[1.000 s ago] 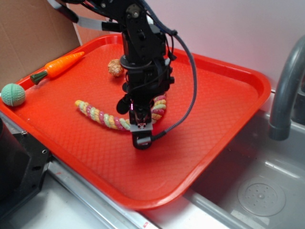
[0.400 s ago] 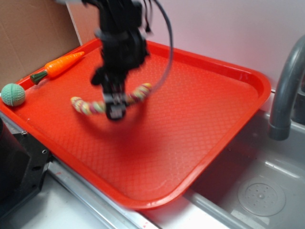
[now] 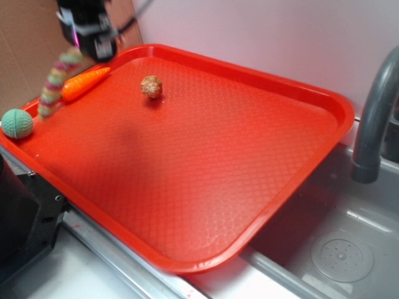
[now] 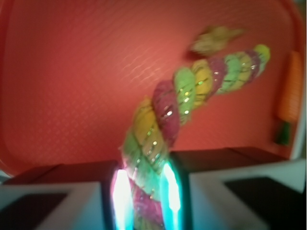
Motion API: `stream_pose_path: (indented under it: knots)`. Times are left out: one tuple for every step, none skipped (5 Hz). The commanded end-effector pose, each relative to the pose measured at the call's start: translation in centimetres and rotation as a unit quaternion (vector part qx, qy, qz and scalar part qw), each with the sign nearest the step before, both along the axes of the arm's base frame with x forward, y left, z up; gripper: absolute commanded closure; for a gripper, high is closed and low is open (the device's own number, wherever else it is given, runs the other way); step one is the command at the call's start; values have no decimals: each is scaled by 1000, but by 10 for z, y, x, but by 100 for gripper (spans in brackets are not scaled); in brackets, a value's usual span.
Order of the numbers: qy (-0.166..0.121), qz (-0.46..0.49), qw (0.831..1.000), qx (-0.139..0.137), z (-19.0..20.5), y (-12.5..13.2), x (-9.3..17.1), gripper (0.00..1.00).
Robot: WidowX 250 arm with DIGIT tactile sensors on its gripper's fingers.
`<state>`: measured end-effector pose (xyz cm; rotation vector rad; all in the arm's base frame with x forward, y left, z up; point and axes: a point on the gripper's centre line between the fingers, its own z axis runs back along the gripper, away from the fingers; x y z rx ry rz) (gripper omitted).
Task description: Grab the multicolored rope.
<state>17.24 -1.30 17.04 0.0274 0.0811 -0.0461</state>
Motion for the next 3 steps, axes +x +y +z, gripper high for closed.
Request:
stream_pose_path:
  knots:
    - [-122, 80, 989, 5, 62, 22, -12, 100]
    - [-133, 92, 987, -4, 68, 26, -9, 100]
    - [-121, 98, 988, -18, 62, 26, -7, 100]
